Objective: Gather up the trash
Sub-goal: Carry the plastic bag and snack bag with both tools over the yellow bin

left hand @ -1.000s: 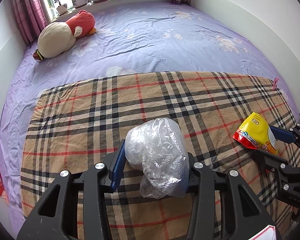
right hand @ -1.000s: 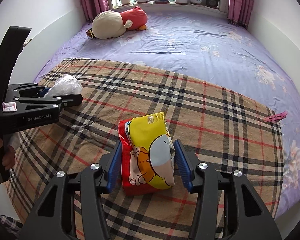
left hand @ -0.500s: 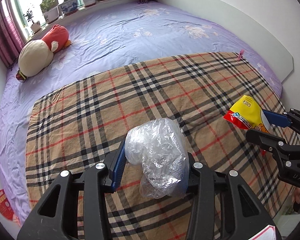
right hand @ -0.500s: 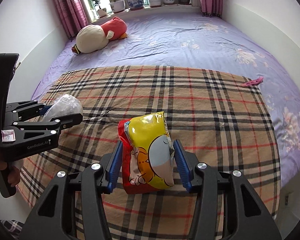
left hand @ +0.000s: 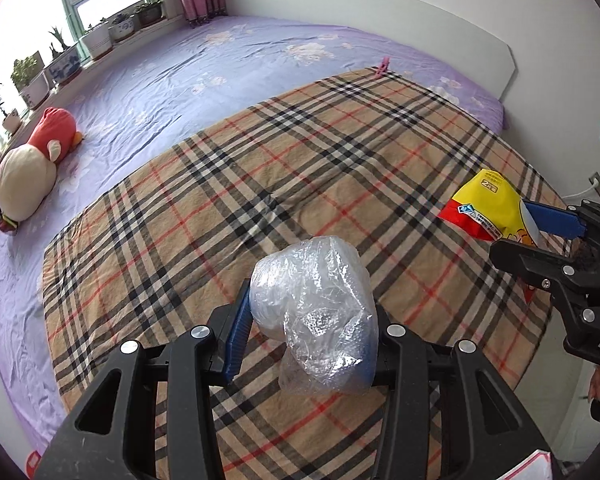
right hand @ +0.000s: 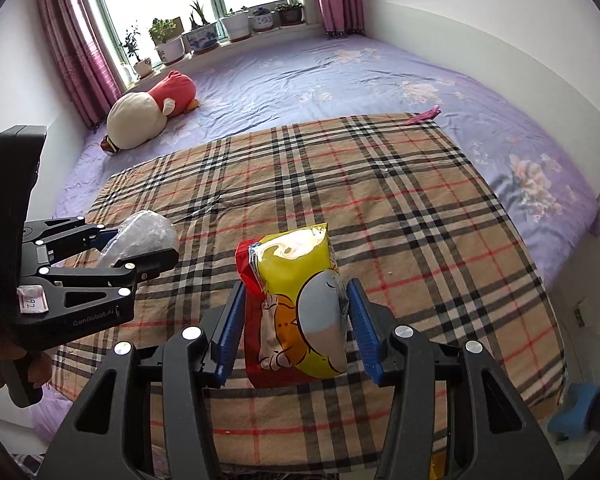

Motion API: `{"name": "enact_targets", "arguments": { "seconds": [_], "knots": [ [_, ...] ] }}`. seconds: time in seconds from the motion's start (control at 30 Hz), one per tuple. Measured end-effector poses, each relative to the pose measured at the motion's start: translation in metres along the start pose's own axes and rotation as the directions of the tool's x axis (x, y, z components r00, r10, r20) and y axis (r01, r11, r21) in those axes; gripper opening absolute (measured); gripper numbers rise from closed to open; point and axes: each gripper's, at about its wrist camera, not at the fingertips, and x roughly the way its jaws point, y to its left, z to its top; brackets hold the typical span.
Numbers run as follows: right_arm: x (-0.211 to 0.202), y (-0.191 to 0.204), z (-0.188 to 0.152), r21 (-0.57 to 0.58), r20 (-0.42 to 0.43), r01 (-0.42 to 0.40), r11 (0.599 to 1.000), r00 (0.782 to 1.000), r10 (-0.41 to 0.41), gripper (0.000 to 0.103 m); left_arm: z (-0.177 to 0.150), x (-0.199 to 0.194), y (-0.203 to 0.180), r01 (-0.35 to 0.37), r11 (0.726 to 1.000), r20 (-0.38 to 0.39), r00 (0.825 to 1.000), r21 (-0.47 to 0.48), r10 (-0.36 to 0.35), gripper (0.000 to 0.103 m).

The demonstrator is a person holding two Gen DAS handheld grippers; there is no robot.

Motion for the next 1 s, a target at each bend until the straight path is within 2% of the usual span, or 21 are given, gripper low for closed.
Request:
{"name": "enact_targets", "arguments": {
  "seconds": [0.33, 0.6, 0.77, 1.0],
  "knots": [
    [-0.042, -0.048, -0.033, 0.161, 0.053, 0.059, 0.985, 0.996, -0.068, 0.052, 0.01, -0.005, -0.065, 0.07, 0.987, 0.012, 0.997, 0.147, -0.073, 0.043],
    [-0.09, -0.103, -0.071, 0.251, 0.085, 0.091, 0.964, 0.99, -0.115, 0.052, 0.014, -0.02, -0.147, 0.135, 0.959, 0.031, 0.989, 0.249, -0.147, 0.043],
    [-0.123, -0.142, -0.105, 0.314, 0.089, 0.122, 0.942, 0.984, -0.157, 0.052, 0.007, -0.027, -0.213, 0.194, 0.924, 0.017, 0.977, 0.329, -0.211, 0.043],
    [-0.16, -0.198, -0.161, 0.418, 0.071, 0.169, 0.893, 0.974, -0.217, 0.052, -0.009, -0.018, -0.311, 0.283, 0.844, -0.045, 0.954, 0.455, -0.295, 0.043]
  ]
}}
